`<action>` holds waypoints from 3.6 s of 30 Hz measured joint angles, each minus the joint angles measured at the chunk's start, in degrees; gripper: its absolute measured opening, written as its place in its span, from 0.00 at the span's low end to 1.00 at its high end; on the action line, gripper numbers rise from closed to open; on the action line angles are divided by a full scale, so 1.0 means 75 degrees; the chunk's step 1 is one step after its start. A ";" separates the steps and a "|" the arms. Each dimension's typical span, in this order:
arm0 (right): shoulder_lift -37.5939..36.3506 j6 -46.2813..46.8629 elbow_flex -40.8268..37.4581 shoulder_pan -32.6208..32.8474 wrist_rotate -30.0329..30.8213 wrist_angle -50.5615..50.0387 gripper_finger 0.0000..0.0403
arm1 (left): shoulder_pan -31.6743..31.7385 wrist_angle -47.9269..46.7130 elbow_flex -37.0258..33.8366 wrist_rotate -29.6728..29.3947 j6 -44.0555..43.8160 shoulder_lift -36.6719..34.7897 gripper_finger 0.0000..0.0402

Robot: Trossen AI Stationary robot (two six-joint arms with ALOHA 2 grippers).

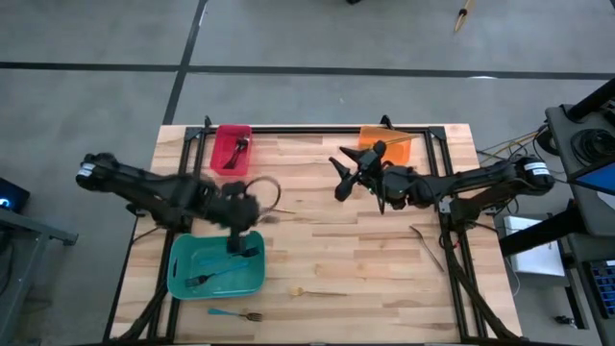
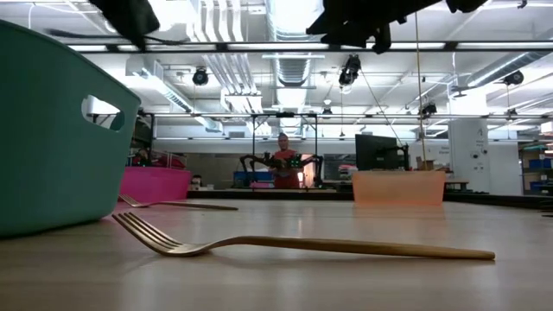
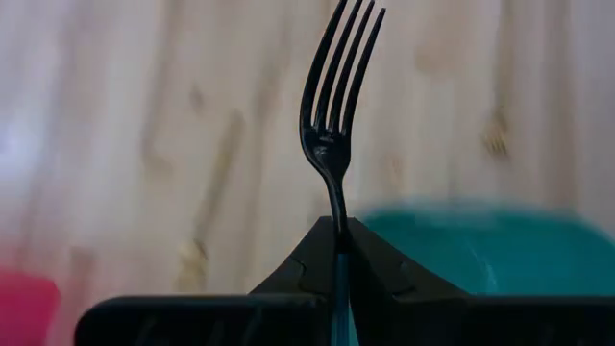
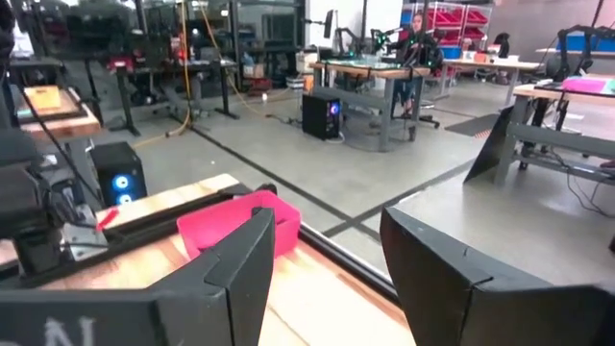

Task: Sort silverware by color (type)
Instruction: Put the blue fork into the green bin, then put the black fork into the red bin

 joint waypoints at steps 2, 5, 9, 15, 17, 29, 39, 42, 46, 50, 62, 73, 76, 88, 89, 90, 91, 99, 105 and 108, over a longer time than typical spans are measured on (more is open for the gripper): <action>0.0047 0.0034 0.0000 0.0001 0.0001 0.0003 0.45 | -0.0464 -0.0493 0.0026 0.0122 -0.0492 -0.0003 0.00; 0.0132 0.0061 0.0000 -0.0001 0.0003 0.0007 0.45 | -0.1065 -0.0849 -0.0085 0.0157 -0.1266 0.0004 0.00; 0.0184 0.0064 0.0000 -0.0001 0.0002 0.0004 0.45 | -0.1585 -0.0884 -0.0433 0.0418 -0.2035 0.0007 0.00; 0.0184 0.0060 0.0000 -0.0001 0.0003 0.0003 0.45 | -0.1946 -0.0879 -0.1043 0.0895 -0.2715 0.0018 0.00; 0.0184 0.0058 0.0000 -0.0001 0.0003 -0.0022 0.45 | -0.1980 -0.0833 -0.1247 0.1181 -0.2892 0.0028 0.00; 0.0184 0.0155 0.0000 -0.0001 0.0003 -0.0299 0.45 | -0.2016 0.1022 -0.2639 0.1977 -0.3274 0.0034 0.01; 0.0184 0.0237 -0.0003 -0.0001 0.0005 -0.0446 0.45 | -0.2015 0.1694 -0.3279 0.1976 -0.3456 0.0034 0.02; 0.0184 0.0297 -0.0003 -0.0001 0.0003 -0.0483 0.45 | -0.2015 0.1695 -0.3343 0.1975 -0.3470 0.0034 0.03; 0.0182 0.0344 -0.0003 -0.0001 0.0003 -0.0490 0.45 | -0.2015 0.1698 -0.3432 0.1975 -0.3543 0.0034 0.05; 0.0184 0.0347 -0.0003 -0.0001 0.0003 -0.0503 0.45 | -0.2015 0.1700 -0.3500 0.1975 -0.3546 0.0034 0.06; 0.0181 0.0454 0.0316 -0.0124 -0.0213 -0.1020 0.45 | -0.2015 0.1547 -0.2483 0.1349 -0.2278 -0.0075 0.07; 0.0185 0.1361 0.2845 -0.0519 -0.1305 -0.6249 0.40 | -0.1319 0.1683 -0.1775 -0.1046 0.0998 -0.0694 0.03; 0.0185 0.2132 0.3088 -0.0532 -0.2218 -0.7577 0.40 | -0.0879 0.2143 -0.2003 -0.1046 0.1983 -0.1010 0.01; 0.0330 0.5901 0.3044 -0.0473 -0.5137 -1.0955 0.40 | 0.0727 0.4412 -0.3070 -0.0286 0.4826 -0.1943 0.00; 0.0373 0.6086 0.3016 -0.0422 -0.5320 -1.1360 0.40 | 0.0816 0.4570 -0.3165 -0.0290 0.4915 -0.1975 0.00; 0.0413 0.6283 0.2956 -0.0354 -0.5453 -1.1805 0.40 | 0.0888 0.4709 -0.3224 -0.0292 0.4989 -0.1983 0.00; 0.0469 0.6510 0.2865 -0.0283 -0.5570 -1.2263 0.40 | 0.0955 0.4827 -0.3254 -0.0297 0.5072 -0.1988 0.00; 0.0484 0.8318 0.1466 0.0187 -0.6748 -1.3402 0.40 | 0.1238 0.5323 -0.3284 -0.0301 0.6175 -0.1901 0.00; 0.0729 0.8553 0.0349 0.0211 -0.6749 -1.3410 0.40 | 0.1475 0.5502 -0.3285 -0.0312 0.6637 -0.1901 0.00; 0.0946 0.8376 -0.0043 0.0214 -0.6766 -1.3385 0.40 | 0.1593 0.5557 -0.3287 -0.0312 0.6639 -0.1901 0.00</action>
